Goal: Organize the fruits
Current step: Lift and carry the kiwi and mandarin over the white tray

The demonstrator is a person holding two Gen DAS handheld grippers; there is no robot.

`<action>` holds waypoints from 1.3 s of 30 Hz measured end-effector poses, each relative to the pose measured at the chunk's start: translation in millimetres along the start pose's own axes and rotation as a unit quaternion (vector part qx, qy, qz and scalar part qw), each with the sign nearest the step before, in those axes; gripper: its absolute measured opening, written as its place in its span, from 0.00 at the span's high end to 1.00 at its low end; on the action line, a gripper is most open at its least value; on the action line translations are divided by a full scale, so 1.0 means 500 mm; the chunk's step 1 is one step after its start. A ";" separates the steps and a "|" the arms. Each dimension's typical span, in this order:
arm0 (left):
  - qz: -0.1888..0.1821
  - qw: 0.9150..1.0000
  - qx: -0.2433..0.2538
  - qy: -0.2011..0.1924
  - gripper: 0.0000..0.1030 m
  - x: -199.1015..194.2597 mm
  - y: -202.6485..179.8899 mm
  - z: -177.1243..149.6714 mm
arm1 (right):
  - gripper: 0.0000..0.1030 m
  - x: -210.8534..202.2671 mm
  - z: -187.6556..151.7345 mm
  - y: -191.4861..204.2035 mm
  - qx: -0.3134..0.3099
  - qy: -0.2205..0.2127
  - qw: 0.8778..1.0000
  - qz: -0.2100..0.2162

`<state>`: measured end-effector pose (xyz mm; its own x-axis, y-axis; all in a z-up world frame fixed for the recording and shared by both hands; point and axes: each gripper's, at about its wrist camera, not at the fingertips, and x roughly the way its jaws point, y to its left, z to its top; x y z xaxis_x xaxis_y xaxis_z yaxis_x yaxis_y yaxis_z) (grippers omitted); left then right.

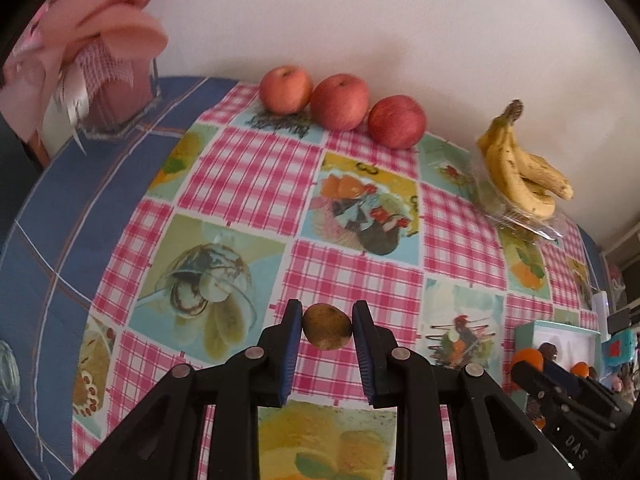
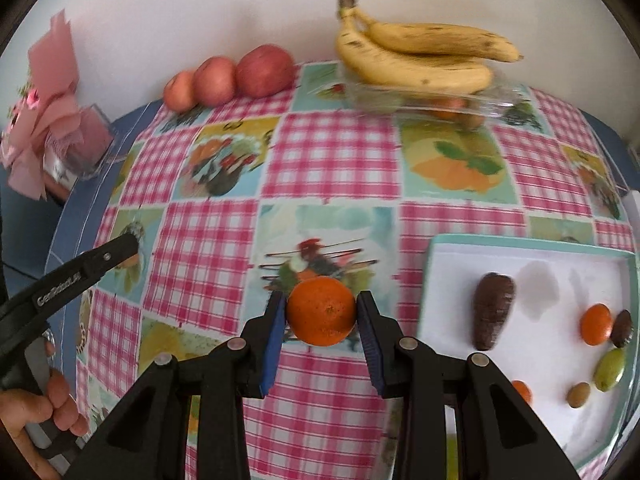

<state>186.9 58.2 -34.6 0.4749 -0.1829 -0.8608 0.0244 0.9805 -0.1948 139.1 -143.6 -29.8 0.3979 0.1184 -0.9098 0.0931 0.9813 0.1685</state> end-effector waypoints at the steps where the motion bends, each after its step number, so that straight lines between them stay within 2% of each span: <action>1: 0.001 1.000 0.004 -0.003 0.73 -0.006 -0.006 0.001 | 0.64 -0.006 0.001 -0.006 0.003 -0.002 1.000 -0.003; 7: 0.015 0.999 0.040 -0.020 0.73 -0.038 -0.065 -0.009 | 0.64 -0.044 -0.004 -0.038 0.019 -0.014 1.000 -0.010; 17: -0.004 0.996 0.088 -0.023 0.73 -0.068 -0.160 -0.063 | 0.64 -0.089 -0.042 -0.073 0.033 -0.022 0.999 -0.011; 28: 0.008 0.992 0.115 -0.047 0.73 -0.129 -0.204 -0.118 | 0.64 -0.146 -0.087 -0.124 0.059 -0.042 0.997 -0.005; 35: -0.014 0.988 0.147 -0.039 0.73 -0.145 -0.271 -0.158 | 0.64 -0.173 -0.119 -0.200 0.099 -0.051 0.994 -0.016; 39: -0.057 0.986 0.155 -0.016 0.73 -0.141 -0.312 -0.188 | 0.64 -0.187 -0.139 -0.258 0.130 -0.056 0.990 -0.026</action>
<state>67.0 -88.5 12.3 0.4802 -0.2954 -0.8259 0.3453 0.9292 -0.1316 26.6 -270.8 7.4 0.4831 0.0362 -0.8748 0.3428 0.9115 0.2271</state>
